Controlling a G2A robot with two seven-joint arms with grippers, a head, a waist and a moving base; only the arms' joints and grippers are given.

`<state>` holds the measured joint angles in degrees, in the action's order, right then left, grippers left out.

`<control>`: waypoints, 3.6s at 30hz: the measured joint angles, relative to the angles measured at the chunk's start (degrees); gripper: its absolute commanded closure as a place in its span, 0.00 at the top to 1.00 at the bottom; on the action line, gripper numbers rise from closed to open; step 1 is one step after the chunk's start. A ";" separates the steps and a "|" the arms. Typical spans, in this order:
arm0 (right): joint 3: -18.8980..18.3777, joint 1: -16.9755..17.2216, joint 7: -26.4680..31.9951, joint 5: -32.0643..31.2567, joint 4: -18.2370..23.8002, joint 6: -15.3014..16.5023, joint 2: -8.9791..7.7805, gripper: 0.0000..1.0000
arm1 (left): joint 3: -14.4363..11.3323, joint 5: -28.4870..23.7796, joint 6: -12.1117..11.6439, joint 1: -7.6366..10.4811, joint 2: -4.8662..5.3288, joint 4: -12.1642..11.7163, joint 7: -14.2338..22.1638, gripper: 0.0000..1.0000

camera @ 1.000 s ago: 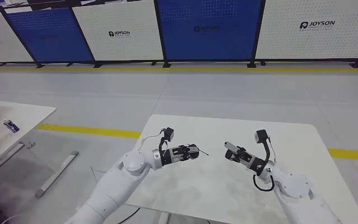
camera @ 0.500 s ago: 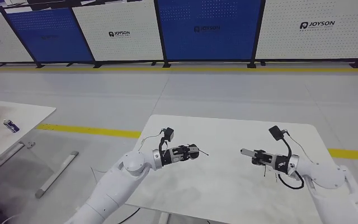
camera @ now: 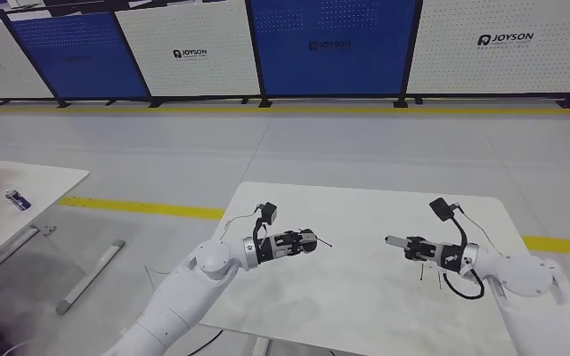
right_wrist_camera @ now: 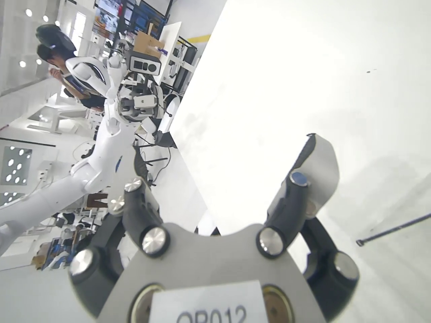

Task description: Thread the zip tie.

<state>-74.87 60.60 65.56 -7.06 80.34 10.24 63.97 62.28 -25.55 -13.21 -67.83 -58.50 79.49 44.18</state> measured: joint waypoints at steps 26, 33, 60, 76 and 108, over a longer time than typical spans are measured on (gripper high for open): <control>5.25 -9.97 13.64 -6.68 -8.31 2.08 -4.30 1.00 | 0.00 0.00 0.00 0.00 0.00 0.00 0.00 0.00; 7.15 -11.00 14.11 -10.23 -7.67 0.19 -5.73 1.00 | 0.00 0.00 0.00 0.00 0.00 0.00 0.00 0.00; 21.51 -20.72 14.08 -20.25 -10.85 -17.34 -7.50 1.00 | 0.00 0.00 0.00 0.00 0.00 0.00 0.00 0.00; 22.16 -20.05 13.94 -23.81 -8.08 -16.06 -7.63 0.76 | 0.00 0.00 0.00 0.00 0.00 0.00 0.00 0.00; 40.25 -32.01 14.08 -19.05 -24.04 -21.12 -3.40 0.31 | 0.00 0.00 0.00 0.00 0.00 0.00 0.00 0.00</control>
<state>-34.61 28.60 79.64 -26.12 56.31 -10.88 60.57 62.28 -25.55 -13.21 -67.83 -58.50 79.49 44.18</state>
